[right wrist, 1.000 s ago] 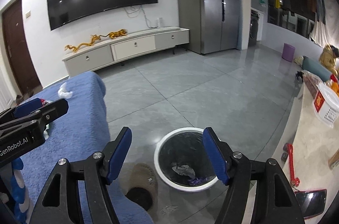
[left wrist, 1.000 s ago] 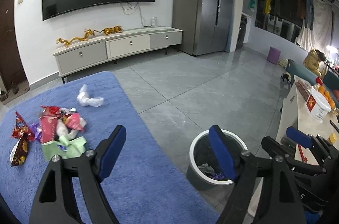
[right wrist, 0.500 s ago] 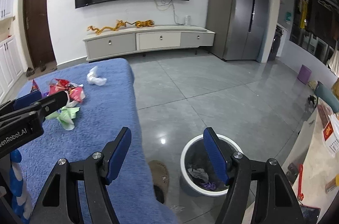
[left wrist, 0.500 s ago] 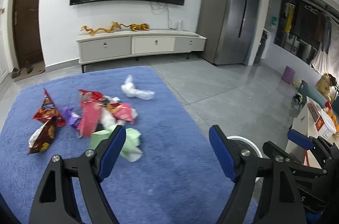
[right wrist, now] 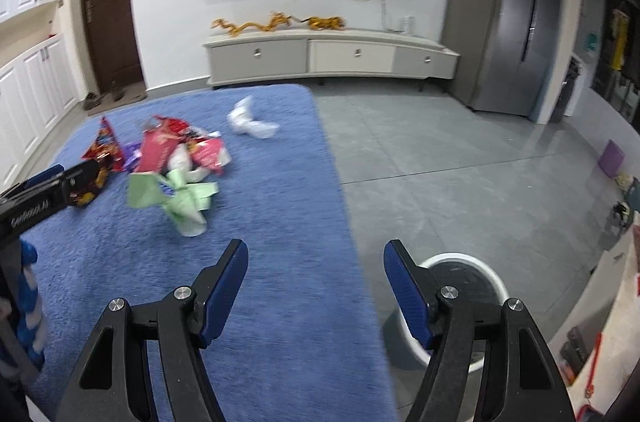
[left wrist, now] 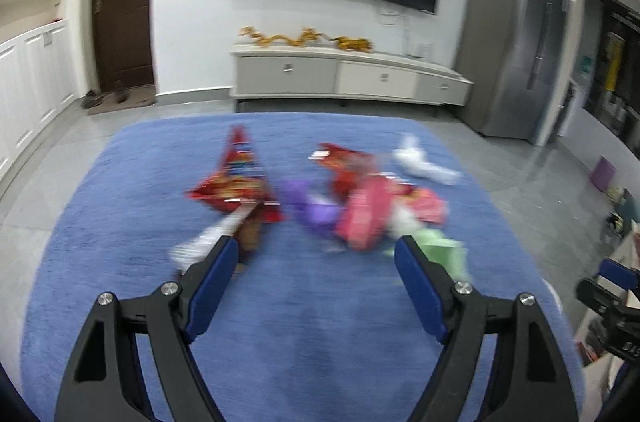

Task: Collect trash
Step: 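Grasp the white-printed snack bag with the left tool while the right tool grasps the green bag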

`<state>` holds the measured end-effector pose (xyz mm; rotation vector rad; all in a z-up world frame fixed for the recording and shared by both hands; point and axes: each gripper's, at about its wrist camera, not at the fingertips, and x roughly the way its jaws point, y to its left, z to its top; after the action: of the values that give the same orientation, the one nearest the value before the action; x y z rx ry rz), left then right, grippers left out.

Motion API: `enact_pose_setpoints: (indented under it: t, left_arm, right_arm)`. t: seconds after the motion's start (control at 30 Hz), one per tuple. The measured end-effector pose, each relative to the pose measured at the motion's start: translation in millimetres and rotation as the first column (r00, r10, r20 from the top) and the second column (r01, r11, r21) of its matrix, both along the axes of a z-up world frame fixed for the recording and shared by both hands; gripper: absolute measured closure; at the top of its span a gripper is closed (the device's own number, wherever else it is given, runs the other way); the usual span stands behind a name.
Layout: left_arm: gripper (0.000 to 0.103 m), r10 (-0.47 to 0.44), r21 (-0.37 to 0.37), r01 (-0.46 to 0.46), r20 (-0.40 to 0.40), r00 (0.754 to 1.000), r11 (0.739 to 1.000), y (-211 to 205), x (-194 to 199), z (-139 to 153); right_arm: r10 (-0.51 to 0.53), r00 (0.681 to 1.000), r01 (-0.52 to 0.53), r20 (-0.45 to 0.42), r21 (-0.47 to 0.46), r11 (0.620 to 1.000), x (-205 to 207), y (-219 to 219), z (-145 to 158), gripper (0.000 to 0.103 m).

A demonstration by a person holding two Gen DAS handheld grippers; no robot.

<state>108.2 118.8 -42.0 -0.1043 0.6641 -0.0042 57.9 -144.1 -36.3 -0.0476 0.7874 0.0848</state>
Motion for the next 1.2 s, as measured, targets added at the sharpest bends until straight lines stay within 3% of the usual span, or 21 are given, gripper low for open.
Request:
enact_pose_setpoints:
  t: [0.17,0.53,0.73,0.8,0.87,0.9,0.97,1.2]
  left_arm:
    - [0.023,0.069,0.019,-0.069,-0.027,0.997,0.997,44.5,11.5,-12.9]
    - [0.023,-0.002,0.035,0.006,-0.116,0.993,0.999,57.2,41.5,-40.1]
    - [0.024,-0.023,-0.012,0.021,-0.15,0.988,1.0,62.4,45.7,-47.2]
    - [0.034,-0.027,-0.016,0.025,-0.144,0.989,1.0,62.8,43.0,-45.7]
    - [0.045,-0.046,-0.022,0.043,-0.15,0.988,0.999,60.8,40.4,-46.1]
    - [0.054,-0.054,-0.026,0.05,-0.155,0.986,0.998,59.8,38.3,-46.1]
    - [0.056,-0.066,-0.034,0.061,-0.159,0.985,0.998,57.9,32.5,-46.1]
    - [0.061,-0.095,-0.039,0.09,-0.133,0.987,0.995,49.3,4.3,-34.4]
  right_arm:
    - [0.079,0.997,-0.079,-0.026,0.015,0.997,16.8,26.1,-9.4,0.035]
    - [0.307,0.951,-0.307,-0.041,0.007,0.952,68.1,101.3,-26.9,0.035]
    - [0.317,0.945,-0.317,-0.082,0.012,0.948,91.9,110.2,-44.8,0.035]
    - [0.32,0.942,-0.317,-0.097,0.046,0.947,96.7,106.4,-49.6,0.036]
    - [0.333,0.937,-0.325,-0.108,0.084,0.942,98.7,102.3,-52.1,0.056]
    - [0.339,0.934,-0.328,-0.111,0.108,0.939,98.4,99.9,-52.6,0.059]
    - [0.349,0.931,-0.335,-0.107,0.127,0.934,93.6,96.7,-50.7,0.072]
    - [0.366,0.926,-0.349,-0.09,0.161,0.923,63.9,85.1,-42.9,0.074]
